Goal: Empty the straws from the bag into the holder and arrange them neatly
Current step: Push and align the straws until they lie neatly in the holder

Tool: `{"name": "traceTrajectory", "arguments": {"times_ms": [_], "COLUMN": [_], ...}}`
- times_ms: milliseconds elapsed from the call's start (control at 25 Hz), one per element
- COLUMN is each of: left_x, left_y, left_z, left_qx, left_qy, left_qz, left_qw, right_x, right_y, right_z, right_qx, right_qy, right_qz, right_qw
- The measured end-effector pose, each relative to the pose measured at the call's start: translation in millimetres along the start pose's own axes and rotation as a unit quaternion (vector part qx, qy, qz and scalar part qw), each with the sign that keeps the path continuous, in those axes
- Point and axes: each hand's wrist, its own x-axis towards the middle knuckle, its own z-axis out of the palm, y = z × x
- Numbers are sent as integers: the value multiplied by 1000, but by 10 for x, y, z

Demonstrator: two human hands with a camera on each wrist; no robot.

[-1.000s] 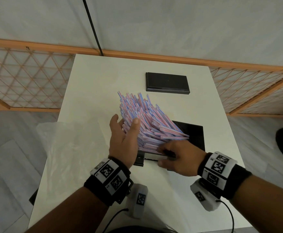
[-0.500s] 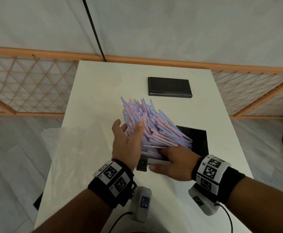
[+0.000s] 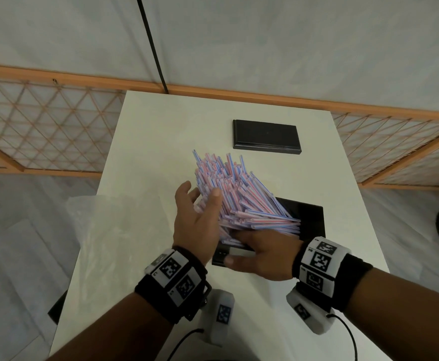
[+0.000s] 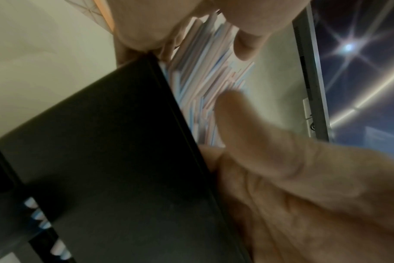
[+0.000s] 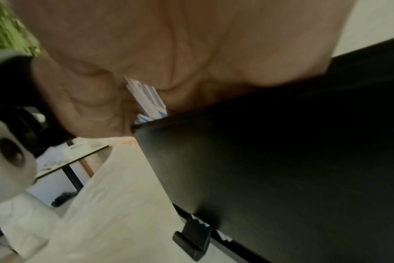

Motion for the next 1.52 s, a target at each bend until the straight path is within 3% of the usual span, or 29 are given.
{"name": "traceTrajectory", "arguments": {"times_ms": [240, 480, 720, 880, 1000, 1200, 1320, 1440, 1520], "left_x": [0, -27, -29, -60, -22, -58, -61, -54, -57], "left_y": [102, 176, 151, 101, 32, 33, 24, 33, 34], "left_z": [-42, -81, -30, 47, 39, 67, 71, 67, 76], "left_qx": [-33, 39, 44, 59, 79, 30, 2, 1, -18], "left_qy": [47, 37, 13, 1, 5, -4, 24, 14, 12], "left_qz": [57, 126, 95, 81, 91, 52, 21, 33, 41], "left_qw": [997, 990, 994, 995, 993, 998, 1000, 999, 999], "right_x": [-24, -13, 174, 229, 191, 133, 119, 81, 70], "right_y": [-80, -129, -22, -72, -139, -209, -133, -127, -116], "right_z": [-40, -83, -216, -234, -262, -189, -114, -80, -62], "right_qx": [10, -11, -69, -71, -112, -146, -118, -122, -100], "right_qy": [-1, -29, -133, -117, -146, -54, -44, 47, 59], "right_qz": [1, 47, 44, -25, 49, -7, 22, -19, -14], "right_qw": [1000, 998, 988, 990, 982, 988, 992, 991, 993]}}
